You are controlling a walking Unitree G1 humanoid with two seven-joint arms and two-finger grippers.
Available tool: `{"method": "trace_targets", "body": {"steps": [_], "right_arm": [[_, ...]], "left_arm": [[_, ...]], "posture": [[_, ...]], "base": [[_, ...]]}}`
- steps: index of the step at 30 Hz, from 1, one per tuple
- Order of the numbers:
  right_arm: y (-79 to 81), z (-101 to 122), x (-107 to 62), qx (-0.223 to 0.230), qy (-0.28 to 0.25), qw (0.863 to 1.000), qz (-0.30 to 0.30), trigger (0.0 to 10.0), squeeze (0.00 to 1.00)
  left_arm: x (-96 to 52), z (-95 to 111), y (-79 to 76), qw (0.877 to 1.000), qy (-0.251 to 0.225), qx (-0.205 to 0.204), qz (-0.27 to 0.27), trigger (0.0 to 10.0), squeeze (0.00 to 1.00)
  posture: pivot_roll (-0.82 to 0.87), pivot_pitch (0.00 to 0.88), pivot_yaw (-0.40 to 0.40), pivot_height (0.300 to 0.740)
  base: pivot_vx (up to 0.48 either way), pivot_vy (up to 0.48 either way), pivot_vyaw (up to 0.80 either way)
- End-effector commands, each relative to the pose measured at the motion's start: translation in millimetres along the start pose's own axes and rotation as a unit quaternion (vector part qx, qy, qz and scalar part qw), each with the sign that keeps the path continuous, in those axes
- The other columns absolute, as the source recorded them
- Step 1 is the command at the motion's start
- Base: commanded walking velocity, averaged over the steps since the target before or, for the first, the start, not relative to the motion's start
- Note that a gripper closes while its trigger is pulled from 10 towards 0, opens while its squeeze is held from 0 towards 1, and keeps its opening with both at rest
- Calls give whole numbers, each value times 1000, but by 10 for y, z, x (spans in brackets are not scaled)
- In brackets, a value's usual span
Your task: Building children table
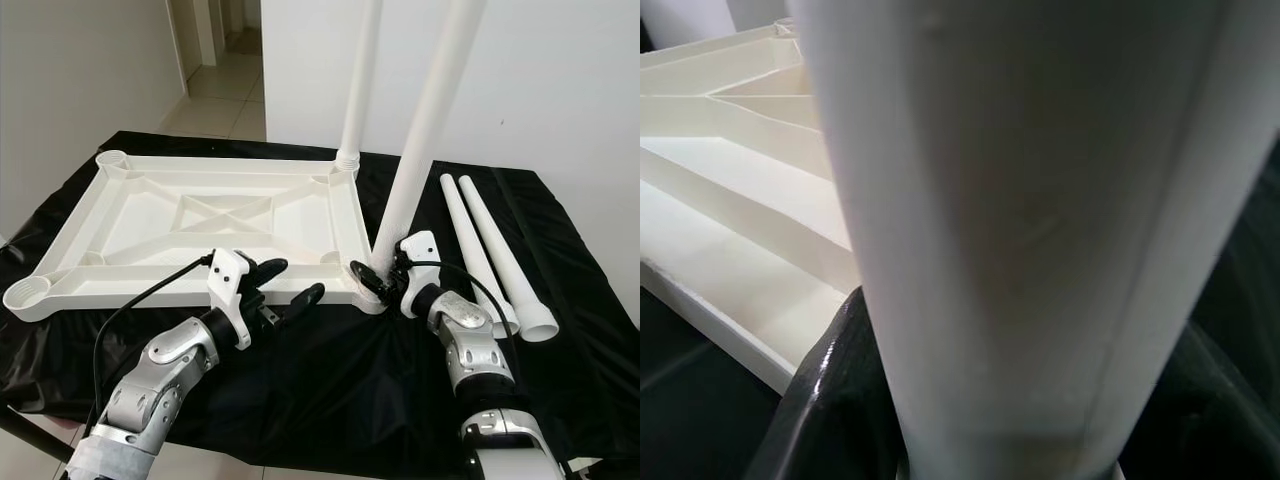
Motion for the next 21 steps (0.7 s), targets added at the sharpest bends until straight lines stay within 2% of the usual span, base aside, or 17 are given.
{"method": "trace_targets", "body": {"steps": [1,6,9,11,14,17,18,20,21], "right_arm": [[-1,-102,-23,9,18,1000,-4,0,0],[-14,-151,-26,12,23,999,-31,0,0],[-11,-264,-35,21,34,994,-105,0,0],[11,-280,-37,25,34,992,-116,0,0],[79,-312,-21,63,29,981,-180,0,0],[91,-328,-21,74,33,977,-199,0,0],[160,-333,-10,79,33,968,-237,0,0],[217,-337,-3,84,36,959,-269,0,0],[217,-337,-3,84,36,959,-269,0,0]], "left_arm": [[-13,-8,37,999,6,2,33,10000,0],[-12,-9,29,999,7,0,33,10000,0],[-5,-8,9,999,6,-3,32,10000,0],[-7,-9,4,999,5,-4,32,10000,0],[-8,-15,-3,999,6,-7,32,10000,0],[-7,-16,-6,999,6,-7,32,10000,0],[-8,-13,-13,999,5,-9,32,10000,0],[-7,-13,-15,999,5,-10,32,10000,0],[-7,-13,-15,999,5,-10,32,10000,0]], "posture": [[32,48,-7,740],[27,54,-10,740],[25,56,-12,740],[21,58,-12,740],[20,60,-12,740],[19,59,-11,740],[17,61,-13,740],[16,61,-14,740],[16,61,-14,740]], "base": [[0,0,0],[0,0,0],[0,0,0],[0,0,0],[0,0,0],[0,0,0],[0,0,0],[0,0,0],[0,0,0]]}}
Point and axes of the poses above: a point about 5 cm out from each wrist's last joint towards the gripper, its own x axis pointing out of the wrist towards the gripper, its own z axis along the axis of the wrist's last joint, y = z × x, the point moved 3 cm from there along x, pointing out of the wrist towards the gripper, and after that the axes turned 2 degrees about x, right-handed, at the moved point
